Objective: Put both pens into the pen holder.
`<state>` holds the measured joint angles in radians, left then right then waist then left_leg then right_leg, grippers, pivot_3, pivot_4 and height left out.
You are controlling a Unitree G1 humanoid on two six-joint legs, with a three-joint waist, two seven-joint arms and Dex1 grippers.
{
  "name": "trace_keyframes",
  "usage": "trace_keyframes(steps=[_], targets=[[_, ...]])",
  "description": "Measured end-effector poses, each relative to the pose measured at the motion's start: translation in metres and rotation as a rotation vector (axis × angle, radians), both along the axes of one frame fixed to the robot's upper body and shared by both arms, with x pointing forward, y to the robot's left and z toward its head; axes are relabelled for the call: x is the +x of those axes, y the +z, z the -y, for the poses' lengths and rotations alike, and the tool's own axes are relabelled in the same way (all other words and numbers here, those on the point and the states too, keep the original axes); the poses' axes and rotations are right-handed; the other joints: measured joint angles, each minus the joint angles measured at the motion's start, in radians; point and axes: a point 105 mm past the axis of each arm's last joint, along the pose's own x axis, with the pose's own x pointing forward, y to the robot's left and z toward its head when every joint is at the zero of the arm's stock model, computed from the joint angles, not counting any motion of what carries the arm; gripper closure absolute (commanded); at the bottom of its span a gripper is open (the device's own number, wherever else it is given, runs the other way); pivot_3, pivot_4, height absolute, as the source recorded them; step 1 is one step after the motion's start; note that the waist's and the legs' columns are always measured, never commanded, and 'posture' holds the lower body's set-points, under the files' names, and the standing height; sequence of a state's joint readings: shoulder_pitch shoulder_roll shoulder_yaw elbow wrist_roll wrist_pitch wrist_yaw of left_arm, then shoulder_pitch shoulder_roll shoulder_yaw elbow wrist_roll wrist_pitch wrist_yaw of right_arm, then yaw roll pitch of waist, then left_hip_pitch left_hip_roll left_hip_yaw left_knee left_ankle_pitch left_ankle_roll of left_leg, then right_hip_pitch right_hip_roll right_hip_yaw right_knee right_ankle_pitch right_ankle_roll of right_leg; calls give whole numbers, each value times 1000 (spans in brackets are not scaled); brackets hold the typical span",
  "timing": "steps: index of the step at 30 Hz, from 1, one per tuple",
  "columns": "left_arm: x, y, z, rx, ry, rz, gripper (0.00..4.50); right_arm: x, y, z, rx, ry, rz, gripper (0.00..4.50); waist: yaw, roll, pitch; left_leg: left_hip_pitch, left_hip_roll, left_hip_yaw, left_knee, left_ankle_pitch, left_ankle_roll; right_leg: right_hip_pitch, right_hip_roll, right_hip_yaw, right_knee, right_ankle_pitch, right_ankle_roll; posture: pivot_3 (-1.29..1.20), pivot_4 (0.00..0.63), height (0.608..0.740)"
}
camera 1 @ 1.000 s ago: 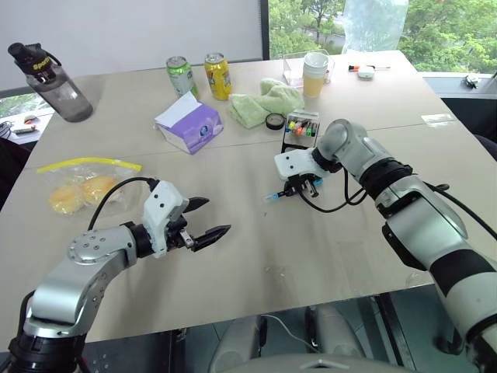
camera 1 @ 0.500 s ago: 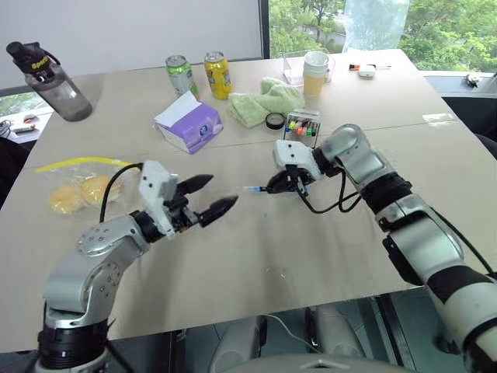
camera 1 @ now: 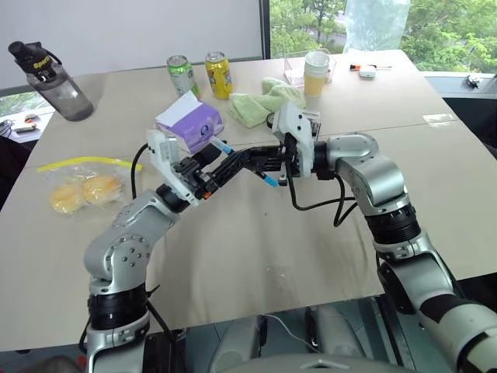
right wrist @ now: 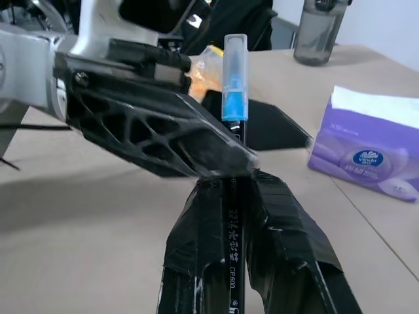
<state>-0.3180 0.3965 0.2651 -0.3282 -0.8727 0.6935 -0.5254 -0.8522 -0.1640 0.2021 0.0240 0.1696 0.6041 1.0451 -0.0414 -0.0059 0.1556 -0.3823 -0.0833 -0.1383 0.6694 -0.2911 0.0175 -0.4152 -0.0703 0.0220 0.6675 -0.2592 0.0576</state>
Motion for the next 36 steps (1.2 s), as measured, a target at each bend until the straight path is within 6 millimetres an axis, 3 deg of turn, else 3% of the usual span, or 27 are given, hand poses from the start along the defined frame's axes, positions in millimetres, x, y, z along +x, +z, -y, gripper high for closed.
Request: trace_keyframes(steps=[1,2,3,5,9,11,12,17,21,24,29,35,36], targets=[[0,1,1,-2,-3,2,510,0,-1,0,1,-5,-3,4500,-1,0,0,0,0,0,0,0,0,0,0,0,0,0,0,0,150,740],[2,5,3,-22,-15,11,1178,0,-1,-1,2,-15,-6,4500,-1,0,0,0,0,0,0,0,0,0,0,0,0,0,0,0,150,740],[2,7,4,-27,-19,16,1569,0,-1,-1,4,-16,-8,4500,-1,0,0,0,0,0,0,0,0,0,0,0,0,0,0,0,150,740],[1,10,5,-44,-34,22,1914,1,-2,-2,3,-22,-11,4500,-2,0,0,0,0,1,0,0,0,0,0,0,0,0,0,0,150,740],[0,15,6,-70,-57,31,3923,2,-3,-1,-5,-39,-6,4500,0,0,0,0,0,0,0,0,0,0,0,0,0,0,0,0,150,740],[2,14,5,-73,-50,25,4461,2,-3,-1,-3,-35,-10,3591,-1,0,0,0,0,0,0,0,0,0,0,0,0,0,0,0,150,740],[1,14,6,-74,-53,25,4479,2,-3,0,-1,-38,-13,3337,-1,0,0,0,0,0,0,0,0,0,0,0,0,0,0,0,150,740],[1,14,6,-72,-59,26,4482,8,-4,5,-10,-81,-8,945,-1,0,0,0,0,0,0,0,0,0,0,0,0,0,0,0,150,740],[0,15,5,-52,-70,34,4483,9,-11,11,-74,-84,-18,878,-1,0,0,0,0,1,0,0,0,0,0,0,0,0,0,0,150,740],[-3,13,6,-6,-97,41,4483,1,-27,18,-247,-22,-81,878,0,0,0,0,0,1,0,0,0,0,0,0,0,0,0,0,150,740],[-10,-13,21,152,-185,4,4483,-5,-43,25,-440,-3,-190,878,-1,0,0,0,0,1,-1,0,0,0,0,1,-1,0,0,0,150,740],[-17,-23,31,225,-241,12,4483,-14,-44,11,-488,25,-271,878,-2,0,0,-1,0,0,-1,0,0,0,0,2,-1,0,0,0,150,740],[-17,-23,33,230,-247,18,4483,-17,-41,6,-481,36,-280,1389,-1,0,0,-1,0,0,-1,0,0,-1,0,2,-2,0,0,0,150,740]])
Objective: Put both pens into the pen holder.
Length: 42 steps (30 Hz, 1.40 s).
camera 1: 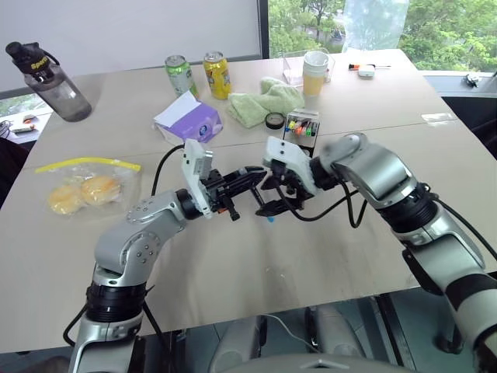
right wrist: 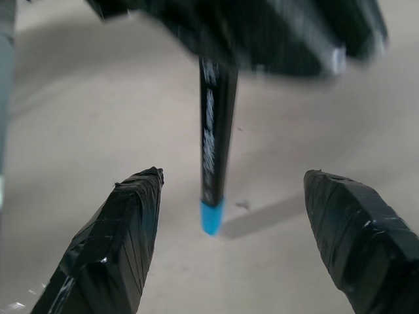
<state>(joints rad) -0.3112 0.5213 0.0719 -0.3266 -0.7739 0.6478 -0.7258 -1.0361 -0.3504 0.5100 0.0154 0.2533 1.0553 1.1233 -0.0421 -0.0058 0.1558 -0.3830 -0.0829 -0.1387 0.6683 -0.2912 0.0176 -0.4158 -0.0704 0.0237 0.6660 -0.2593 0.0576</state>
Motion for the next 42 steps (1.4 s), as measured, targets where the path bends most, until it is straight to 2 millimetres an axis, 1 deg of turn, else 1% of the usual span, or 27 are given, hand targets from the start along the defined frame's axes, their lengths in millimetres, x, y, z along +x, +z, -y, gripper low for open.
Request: trace_keyframes(steps=[1,2,4,7,13,15,16,18,21,22,24,27,30,32,34,36,38,39,40,42], targets=[[0,0,0,4,-1,1,4483,-1,1,-2,3,1,-8,1657,1,0,0,0,0,0,0,0,0,0,0,0,0,0,0,0,150,740],[0,0,0,6,-3,4,4483,-2,1,-2,5,-3,-20,2072,3,0,0,0,0,0,0,0,0,0,0,0,-1,0,0,0,150,740],[0,-1,0,11,-2,8,4483,-3,1,-2,9,-16,-46,3129,6,0,0,-1,-1,-1,0,0,0,0,-1,-1,-1,0,0,0,150,740],[-1,-1,1,13,-8,13,4483,-1,1,-1,13,-43,-57,4488,5,0,0,-1,-1,-1,0,0,0,0,-1,-1,-1,0,0,0,150,740],[1,-2,2,-11,4,4,4483,0,1,1,16,-68,-65,4493,1,0,0,-1,-1,-1,0,0,0,0,-1,-1,-1,0,0,0,150,740],[2,0,2,-27,13,3,3459,0,3,0,30,-76,-70,4493,1,0,0,-1,-1,-1,0,0,0,0,-1,-1,-1,0,0,0,150,740],[2,1,2,-37,11,2,3212,0,4,-1,41,-75,-74,4493,1,0,0,-1,-1,-1,0,0,0,0,0,-1,-1,0,0,0,150,740],[2,2,3,-48,1,0,2350,0,5,-2,47,-77,-71,4493,1,0,0,-1,-1,-1,0,0,0,0,-1,-1,-1,0,0,0,150,740],[3,3,1,-51,21,1,924,1,3,0,48,-88,-59,4493,2,0,0,-1,-1,-1,0,0,0,0,-1,-1,-1,0,0,0,150,740],[3,5,0,-60,26,-1,384,1,2,0,50,-93,-54,4493,1,0,0,-1,-1,-1,0,0,0,0,-1,-1,-1,0,0,0,150,740],[3,8,-3,-71,32,2,384,3,1,2,65,-103,-44,4493,2,0,0,-1,-1,-1,0,0,0,0,-1,-1,-1,0,0,0,150,740],[0,17,-14,-94,57,22,384,11,4,7,120,-156,17,4493,1,0,0,-1,-1,-1,0,0,0,0,0,-1,-1,0,0,0,150,740],[-4,15,-27,-60,95,20,384,21,9,17,176,-223,70,4493,1,0,0,-1,-1,-1,0,0,0,0,0,-1,-1,0,0,0,150,740],[-6,7,-32,-35,119,-5,384,31,11,26,205,-271,155,4493,3,0,0,-1,-1,-1,0,0,0,0,0,-1,-1,0,0,0,150,740],[-6,1,-36,-13,145,-27,384,43,16,40,208,-280,336,4493,9,0,0,-1,-1,-1,0,0,0,0,0,-1,-2,0,0,0,150,740],[-4,-1,-38,9,176,-32,384,50,28,52,227,-255,520,4493,10,0,0,-1,-1,-1,0,0,0,0,0,-2,-2,0,0,0,150,740],[-2,-1,-39,35,195,-19,384,51,44,55,282,-238,634,4493,6,0,0,-1,-1,0,-1,0,0,0,0,-1,-2,0,0,0,150,740],[-3,1,-37,46,193,-1,384,50,57,56,326,-221,720,4493,2,0,0,-1,0,0,-1,0,0,0,0,-1,-2,0,0,0,150,740],[-3,4,-35,49,187,12,384,49,66,56,354,-213,775,4493,1,0,0,0,0,1,-1,0,0,0,0,-1,-2,0,0,0,150,740],[-3,9,-33,51,185,40,384,46,76,56,385,-182,882,4493,1,0,0,0,0,1,-1,0,0,0,0,-2,-1,0,0,0,150,740]])
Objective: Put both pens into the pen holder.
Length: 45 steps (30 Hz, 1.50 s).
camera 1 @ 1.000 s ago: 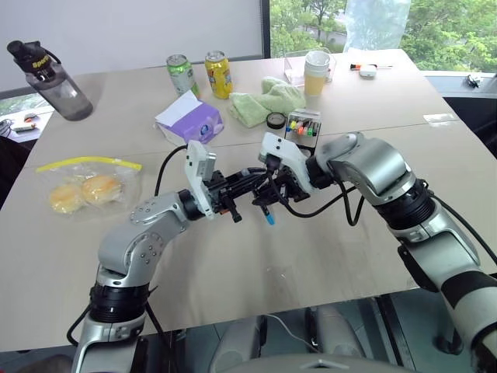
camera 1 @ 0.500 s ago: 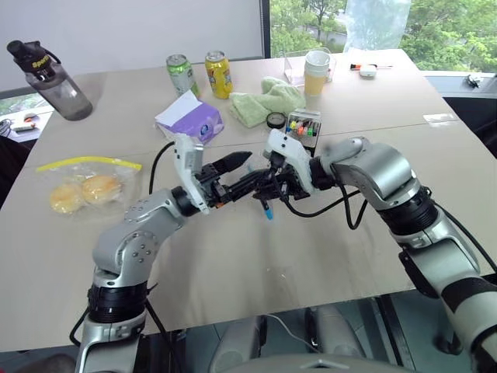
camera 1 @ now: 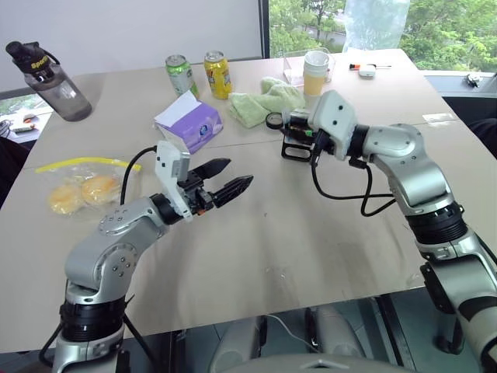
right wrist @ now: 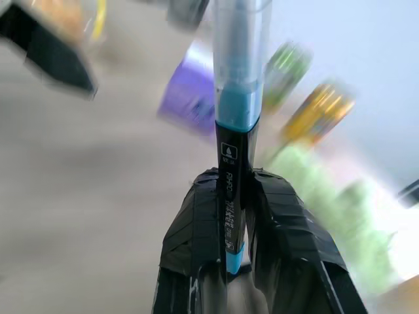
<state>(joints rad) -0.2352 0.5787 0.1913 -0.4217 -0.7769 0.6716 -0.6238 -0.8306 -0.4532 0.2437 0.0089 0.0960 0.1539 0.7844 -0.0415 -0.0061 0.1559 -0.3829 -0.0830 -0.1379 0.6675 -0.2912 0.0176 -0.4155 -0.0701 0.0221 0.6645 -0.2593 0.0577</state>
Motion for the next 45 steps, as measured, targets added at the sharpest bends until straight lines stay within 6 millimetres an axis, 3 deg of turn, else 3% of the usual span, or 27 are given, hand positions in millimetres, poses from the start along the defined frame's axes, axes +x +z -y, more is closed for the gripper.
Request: trace_keyframes(steps=[3,8,19,25,26,28,32,33,40,45], targets=[[2,5,1,7,0,22,384,-1,4,-2,1,8,88,4493,1,0,0,0,0,0,0,0,0,0,0,0,0,0,0,0,150,740],[6,10,0,28,15,55,384,14,-9,8,-46,-45,146,4493,2,0,0,0,0,0,0,0,0,0,0,0,0,0,0,0,150,740],[9,6,-1,63,47,63,384,36,-38,26,-102,-110,175,4493,0,0,0,0,0,1,0,0,0,0,0,0,0,0,0,0,150,740],[11,4,0,80,58,63,384,42,-40,25,-93,-113,188,4493,-1,0,0,0,0,1,0,0,0,0,0,0,0,0,0,0,150,740],[11,4,0,82,58,64,323,44,-39,24,-90,-111,186,3448,-1,0,0,0,0,1,0,0,0,0,0,0,0,0,0,0,150,740],[11,3,0,86,60,66,323,48,-38,25,-97,-113,191,2697,0,0,0,0,0,1,0,0,0,0,0,0,0,0,0,0,150,740],[11,3,-1,92,64,66,323,53,-41,28,-115,-133,194,749,0,0,0,0,0,1,0,0,0,0,0,0,0,0,0,0,150,740],[11,2,-1,92,63,66,323,54,-43,30,-118,-144,193,565,0,0,0,0,0,1,0,0,0,0,0,0,0,0,0,0,150,740],[11,2,-1,96,64,66,323,59,-41,41,-109,-187,212,565,-1,0,0,0,0,1,0,0,0,0,0,0,0,0,0,0,150,740],[10,-8,-5,134,87,53,323,39,-29,41,70,-129,87,565,-1,0,0,0,0,1,0,0,0,0,0,2,0,0,0,0,150,740]])
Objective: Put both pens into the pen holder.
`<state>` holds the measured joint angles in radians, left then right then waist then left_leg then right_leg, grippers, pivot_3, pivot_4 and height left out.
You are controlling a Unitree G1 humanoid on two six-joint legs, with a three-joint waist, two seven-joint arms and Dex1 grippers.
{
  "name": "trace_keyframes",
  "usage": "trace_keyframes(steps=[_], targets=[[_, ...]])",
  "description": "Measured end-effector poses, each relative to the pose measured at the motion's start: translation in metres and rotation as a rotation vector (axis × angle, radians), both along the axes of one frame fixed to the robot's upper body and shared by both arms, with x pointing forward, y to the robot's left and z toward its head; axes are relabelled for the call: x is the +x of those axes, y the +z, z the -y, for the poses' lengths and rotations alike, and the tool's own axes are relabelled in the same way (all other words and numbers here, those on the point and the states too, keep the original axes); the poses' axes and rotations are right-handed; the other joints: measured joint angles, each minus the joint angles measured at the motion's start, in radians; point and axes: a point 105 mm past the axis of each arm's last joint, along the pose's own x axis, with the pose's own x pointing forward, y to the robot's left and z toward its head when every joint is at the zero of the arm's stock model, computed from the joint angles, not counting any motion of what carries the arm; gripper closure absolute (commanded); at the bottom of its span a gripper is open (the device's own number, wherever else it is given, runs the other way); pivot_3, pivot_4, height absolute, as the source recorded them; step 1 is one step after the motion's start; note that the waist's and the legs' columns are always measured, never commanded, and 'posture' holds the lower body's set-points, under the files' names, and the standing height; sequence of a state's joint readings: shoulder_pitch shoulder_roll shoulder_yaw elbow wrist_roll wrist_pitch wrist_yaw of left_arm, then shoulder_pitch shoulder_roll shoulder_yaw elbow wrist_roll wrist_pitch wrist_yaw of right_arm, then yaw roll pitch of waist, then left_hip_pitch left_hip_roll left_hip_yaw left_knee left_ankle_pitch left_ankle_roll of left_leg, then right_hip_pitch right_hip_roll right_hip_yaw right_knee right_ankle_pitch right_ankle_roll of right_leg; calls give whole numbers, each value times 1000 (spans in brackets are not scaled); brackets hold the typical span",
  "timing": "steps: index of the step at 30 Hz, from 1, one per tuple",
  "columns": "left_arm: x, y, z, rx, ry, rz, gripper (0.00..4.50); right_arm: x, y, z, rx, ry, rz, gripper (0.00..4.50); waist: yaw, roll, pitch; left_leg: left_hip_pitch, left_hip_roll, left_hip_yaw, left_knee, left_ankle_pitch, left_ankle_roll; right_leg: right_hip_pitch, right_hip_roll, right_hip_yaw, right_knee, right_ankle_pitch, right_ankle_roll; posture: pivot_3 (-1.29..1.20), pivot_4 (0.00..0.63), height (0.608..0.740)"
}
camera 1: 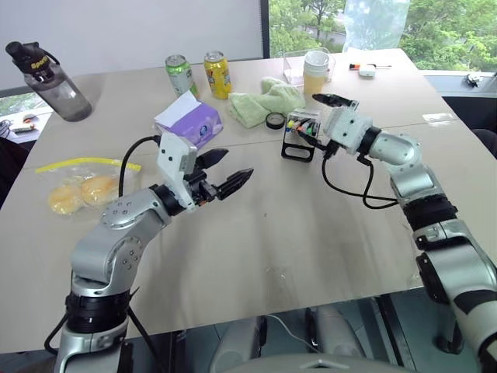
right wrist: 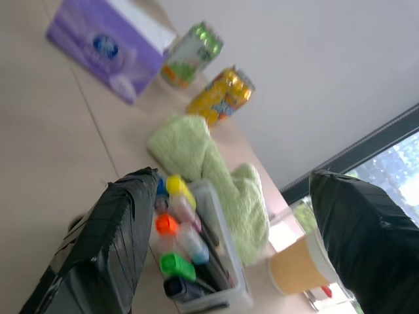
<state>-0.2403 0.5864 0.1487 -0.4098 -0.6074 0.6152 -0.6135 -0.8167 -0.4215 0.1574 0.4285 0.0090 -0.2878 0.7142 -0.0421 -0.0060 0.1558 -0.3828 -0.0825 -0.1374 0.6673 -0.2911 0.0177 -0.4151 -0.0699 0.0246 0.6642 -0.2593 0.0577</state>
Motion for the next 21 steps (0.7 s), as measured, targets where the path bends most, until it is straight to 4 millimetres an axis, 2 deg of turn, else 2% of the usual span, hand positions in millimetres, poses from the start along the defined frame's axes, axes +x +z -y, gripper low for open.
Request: trace_keyframes(steps=[3,6,7,10,13,15,21], targets=[[-5,-20,-8,28,38,-46,323,-25,-15,3,85,92,-194,565,3,0,0,-1,0,-1,0,0,0,0,0,0,-1,0,0,0,150,740],[-16,-48,-19,78,84,-124,323,-54,-53,18,75,138,-423,565,10,0,0,-1,0,-1,1,0,0,1,-1,0,-1,0,0,0,150,740],[-17,-50,-20,84,90,-128,323,-56,-57,20,74,139,-444,565,12,0,0,0,0,-1,1,0,0,1,0,0,-1,0,0,0,150,740],[-28,-68,-30,164,164,-130,323,-86,-86,43,51,144,-597,565,26,1,0,2,0,0,0,0,1,2,-1,1,-1,0,0,0,150,740],[-37,-88,-42,208,250,-163,323,-103,-118,64,53,91,-733,565,29,1,0,1,0,0,0,0,1,2,-1,1,-1,0,0,0,150,740],[-42,-91,-43,200,269,-160,323,-108,-123,69,66,75,-748,565,29,1,0,2,0,1,0,0,1,2,0,2,0,0,0,0,150,740],[-52,-93,-40,192,264,-160,323,-111,-122,81,102,40,-706,565,31,1,0,3,0,1,0,0,1,4,0,1,0,0,0,0,150,740]])
